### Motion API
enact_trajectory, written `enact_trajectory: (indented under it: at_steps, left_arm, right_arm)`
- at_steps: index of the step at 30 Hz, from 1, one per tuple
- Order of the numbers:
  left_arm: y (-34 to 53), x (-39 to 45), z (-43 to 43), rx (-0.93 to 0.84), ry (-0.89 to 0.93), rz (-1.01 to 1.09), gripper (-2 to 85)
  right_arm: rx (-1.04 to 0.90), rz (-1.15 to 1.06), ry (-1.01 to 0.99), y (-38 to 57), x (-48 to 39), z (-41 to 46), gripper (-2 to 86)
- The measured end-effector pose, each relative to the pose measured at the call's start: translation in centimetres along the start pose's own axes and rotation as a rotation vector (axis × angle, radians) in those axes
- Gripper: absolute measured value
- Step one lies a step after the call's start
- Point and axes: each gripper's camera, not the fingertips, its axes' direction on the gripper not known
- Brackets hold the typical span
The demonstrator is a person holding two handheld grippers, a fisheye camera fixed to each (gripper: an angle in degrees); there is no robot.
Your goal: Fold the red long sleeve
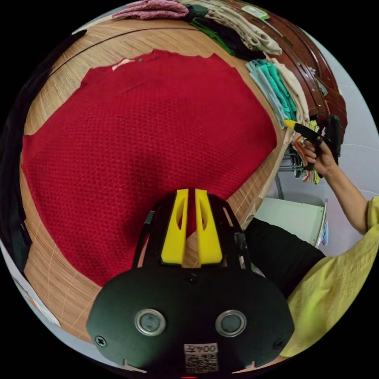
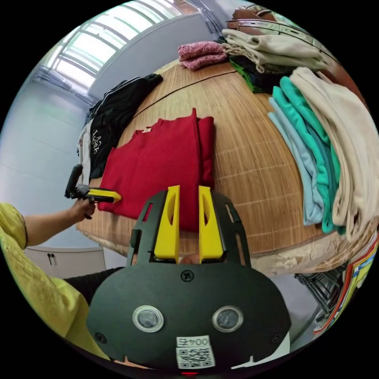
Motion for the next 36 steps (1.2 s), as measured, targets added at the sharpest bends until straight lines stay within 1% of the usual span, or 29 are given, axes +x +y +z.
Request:
enact_trajectory:
  at_steps: [3, 5, 6, 8, 11, 12, 15, 16, 17, 21, 24, 25, 27, 30, 32, 36]
  left_arm:
    - [2.0, -1.5, -2.2, 0.093, -0.077, -0.028, 2.1]
    - [3.6, -4.9, -3.9, 0.169, -0.122, -0.116, 2.2]
    - [3.9, -6.0, -4.3, 0.189, -0.126, -0.146, 2.2]
    - [5.4, -11.0, -5.4, 0.262, -0.114, -0.276, 2.2]
    - [6.9, -16.3, -6.1, 0.343, -0.094, -0.399, 2.1]
    - [7.0, -17.0, -6.0, 0.342, -0.099, -0.405, 2.1]
    - [6.4, -19.6, -4.0, 0.266, -0.158, -0.407, 1.9]
    - [6.3, -20.8, -2.6, 0.208, -0.177, -0.420, 1.8]
    - [6.5, -21.9, -1.6, 0.191, -0.173, -0.432, 1.7]
    - [8.1, -24.8, -0.7, 0.250, -0.044, -0.508, 1.9]
    - [10.0, -24.8, -1.7, 0.342, 0.035, -0.451, 2.9]
    - [11.4, -24.7, -2.2, 0.367, 0.069, -0.423, 3.4]
    - [14.1, -24.8, -2.5, 0.363, 0.084, -0.409, 4.4]
    - [19.8, -24.9, -2.0, 0.310, 0.079, -0.381, 6.4]
    - [23.7, -24.6, -0.8, 0.239, 0.082, -0.345, 7.8]
    - [26.7, -23.8, 2.0, 0.132, 0.083, -0.307, 9.6]
  right_arm:
    - [-0.007, -0.051, 0.034, -3.4, -2.6, 1.7, 7.4]
    - [-0.033, -0.108, 0.079, -5.8, -4.6, 3.2, 6.8]
    - [-0.040, -0.120, 0.091, -6.3, -5.0, 3.5, 6.7]
    - [-0.066, -0.149, 0.108, -7.9, -5.9, 4.6, 6.2]
    - [-0.081, -0.124, 0.100, -9.3, -5.9, 5.5, 5.5]
    - [-0.086, -0.114, 0.096, -9.4, -5.7, 5.7, 5.5]
    - [-0.164, -0.047, 0.132, -9.8, -4.4, 7.6, 6.3]
    - [-0.199, -0.030, 0.153, -9.7, -3.8, 8.5, 5.7]
    - [-0.170, -0.028, 0.121, -9.6, -3.4, 8.4, 5.4]
    - [-0.169, 0.037, 0.056, -10.3, -2.7, 7.9, 5.4]
    - [-0.104, 0.041, 0.025, -9.9, -3.3, 5.7, 7.5]
    - [-0.089, 0.059, -0.019, -9.3, -3.0, 4.8, 7.6]
    - [-0.069, 0.103, -0.068, -7.8, -2.3, 3.5, 7.7]
    - [-0.091, 0.117, -0.062, -4.6, -1.6, 1.9, 7.9]
    - [-0.129, 0.114, -0.036, -2.1, -1.6, 1.3, 9.1]
    - [-0.176, 0.125, -0.026, 0.5, -1.7, 1.4, 10.7]
